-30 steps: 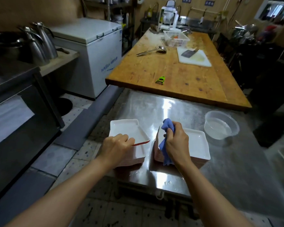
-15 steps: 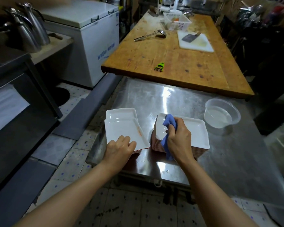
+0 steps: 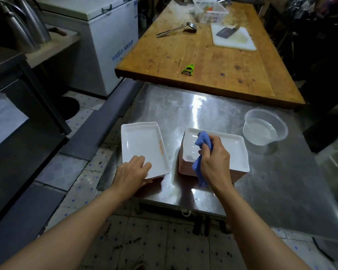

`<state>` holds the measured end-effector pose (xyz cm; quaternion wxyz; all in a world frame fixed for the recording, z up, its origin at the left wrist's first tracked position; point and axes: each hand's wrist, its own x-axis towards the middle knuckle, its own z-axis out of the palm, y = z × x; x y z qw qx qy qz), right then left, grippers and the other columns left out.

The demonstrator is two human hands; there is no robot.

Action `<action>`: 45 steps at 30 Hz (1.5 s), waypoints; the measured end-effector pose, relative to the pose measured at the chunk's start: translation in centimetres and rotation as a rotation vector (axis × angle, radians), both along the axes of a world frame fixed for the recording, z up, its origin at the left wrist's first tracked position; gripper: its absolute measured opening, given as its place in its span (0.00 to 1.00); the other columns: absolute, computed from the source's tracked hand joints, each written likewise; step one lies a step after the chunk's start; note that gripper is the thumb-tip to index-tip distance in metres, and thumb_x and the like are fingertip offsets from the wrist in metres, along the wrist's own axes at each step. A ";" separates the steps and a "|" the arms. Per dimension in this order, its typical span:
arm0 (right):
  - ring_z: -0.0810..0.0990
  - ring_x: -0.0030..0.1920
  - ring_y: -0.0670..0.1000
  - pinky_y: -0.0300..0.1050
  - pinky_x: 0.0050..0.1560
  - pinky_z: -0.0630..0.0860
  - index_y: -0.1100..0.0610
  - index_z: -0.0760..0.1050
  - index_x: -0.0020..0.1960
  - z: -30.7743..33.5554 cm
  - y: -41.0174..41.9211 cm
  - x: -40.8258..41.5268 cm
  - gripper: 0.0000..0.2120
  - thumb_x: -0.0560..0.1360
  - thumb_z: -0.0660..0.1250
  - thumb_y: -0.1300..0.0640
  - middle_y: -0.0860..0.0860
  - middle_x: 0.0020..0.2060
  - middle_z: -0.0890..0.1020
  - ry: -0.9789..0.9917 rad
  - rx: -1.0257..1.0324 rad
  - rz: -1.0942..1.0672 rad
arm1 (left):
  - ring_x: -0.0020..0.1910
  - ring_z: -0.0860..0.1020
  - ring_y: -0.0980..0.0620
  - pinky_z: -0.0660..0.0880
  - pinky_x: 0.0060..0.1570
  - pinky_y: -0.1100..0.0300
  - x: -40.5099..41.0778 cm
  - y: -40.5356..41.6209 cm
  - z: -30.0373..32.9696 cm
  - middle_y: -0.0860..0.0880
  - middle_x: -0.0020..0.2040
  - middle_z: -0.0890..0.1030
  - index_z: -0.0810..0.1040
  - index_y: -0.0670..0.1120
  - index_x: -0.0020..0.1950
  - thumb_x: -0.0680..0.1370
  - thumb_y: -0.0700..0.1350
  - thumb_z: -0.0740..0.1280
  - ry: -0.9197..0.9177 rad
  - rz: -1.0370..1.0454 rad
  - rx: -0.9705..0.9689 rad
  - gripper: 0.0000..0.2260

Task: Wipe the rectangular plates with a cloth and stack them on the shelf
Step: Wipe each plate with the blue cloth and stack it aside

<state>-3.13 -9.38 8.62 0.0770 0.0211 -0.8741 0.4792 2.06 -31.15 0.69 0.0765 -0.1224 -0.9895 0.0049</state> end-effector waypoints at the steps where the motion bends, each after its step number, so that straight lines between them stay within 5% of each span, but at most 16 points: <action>1: 0.77 0.47 0.53 0.48 0.50 0.73 0.57 0.73 0.53 -0.1 0.1 -0.1 0.07 0.78 0.57 0.62 0.54 0.46 0.79 -0.005 0.000 -0.005 | 0.30 0.72 0.47 0.66 0.19 0.62 -0.3 -0.1 0.0 0.47 0.34 0.74 0.74 0.44 0.36 0.57 0.51 0.82 -0.015 0.000 -0.002 0.21; 9: 0.78 0.42 0.43 0.33 0.44 0.70 0.48 0.69 0.46 0.1 1.0 -0.5 0.11 0.79 0.56 0.64 0.47 0.38 0.77 -0.020 -0.031 -0.029 | 0.32 0.71 0.48 0.60 0.24 0.62 -1.6 -1.3 -0.6 0.47 0.36 0.72 0.72 0.45 0.38 0.59 0.64 0.76 -0.028 0.005 0.017 0.26; 14: 0.77 0.32 0.33 0.24 0.35 0.68 0.55 0.69 0.50 0.5 1.7 -0.4 0.08 0.79 0.55 0.66 0.43 0.30 0.72 -0.037 -0.076 -0.040 | 0.33 0.72 0.49 0.58 0.26 0.62 -2.3 0.3 0.1 0.49 0.36 0.73 0.73 0.46 0.36 0.69 0.70 0.56 0.040 0.103 0.082 0.27; 18: 0.78 0.33 0.37 0.26 0.31 0.68 0.58 0.65 0.54 1.1 2.8 -1.2 0.06 0.79 0.55 0.65 0.44 0.31 0.72 -0.052 -0.117 -0.134 | 0.45 0.75 0.49 0.65 0.37 0.58 -4.7 4.5 2.2 0.51 0.46 0.76 0.74 0.47 0.50 0.76 0.62 0.60 -0.017 0.323 0.417 0.18; 22: 0.77 0.39 0.48 0.40 0.37 0.68 0.56 0.61 0.53 0.8 4.8 -3.2 0.05 0.79 0.56 0.63 0.45 0.37 0.72 -0.043 -0.084 -0.242 | 0.51 0.76 0.48 0.72 0.48 0.55 -7.9 8.4 3.3 0.53 0.47 0.76 0.72 0.48 0.59 0.76 0.59 0.63 -0.209 0.466 0.718 0.18; 28: 0.76 0.48 0.56 0.53 0.46 0.73 0.56 0.64 0.52 -1.7 7.6 -7.1 0.04 0.77 0.58 0.60 0.56 0.49 0.76 -0.090 0.086 -0.268 | 0.54 0.77 0.46 0.75 0.51 0.53 -10.8 10.1 2.3 0.48 0.53 0.80 0.72 0.48 0.65 0.73 0.50 0.67 -0.338 0.487 0.673 0.21; 33: 0.69 0.60 0.62 0.54 0.57 0.67 0.64 0.75 0.54 -3.4 8.7 -7.1 0.12 0.72 0.66 0.60 0.60 0.59 0.74 -0.088 0.635 -0.201 | 0.48 0.77 0.47 0.75 0.47 0.54 -10.9 10.1 2.1 0.48 0.46 0.80 0.73 0.47 0.62 0.72 0.43 0.68 -0.313 0.458 0.687 0.18; 40: 0.69 0.59 0.59 0.48 0.52 0.66 0.58 0.71 0.63 -5.0 9.1 -8.9 0.16 0.78 0.54 0.63 0.58 0.60 0.70 -0.204 0.685 -0.116 | 0.42 0.76 0.49 0.73 0.42 0.57 -11.2 10.1 2.1 0.51 0.36 0.75 0.72 0.46 0.59 0.73 0.40 0.68 -0.329 0.424 0.732 0.15; 45: 0.72 0.55 0.60 0.45 0.46 0.64 0.59 0.71 0.60 -5.0 7.2 -10.5 0.13 0.78 0.55 0.63 0.59 0.58 0.71 -0.205 0.676 -0.116 | 0.45 0.76 0.46 0.73 0.43 0.56 -11.4 10.1 2.1 0.49 0.41 0.76 0.72 0.45 0.55 0.71 0.38 0.68 -0.347 0.411 0.753 0.13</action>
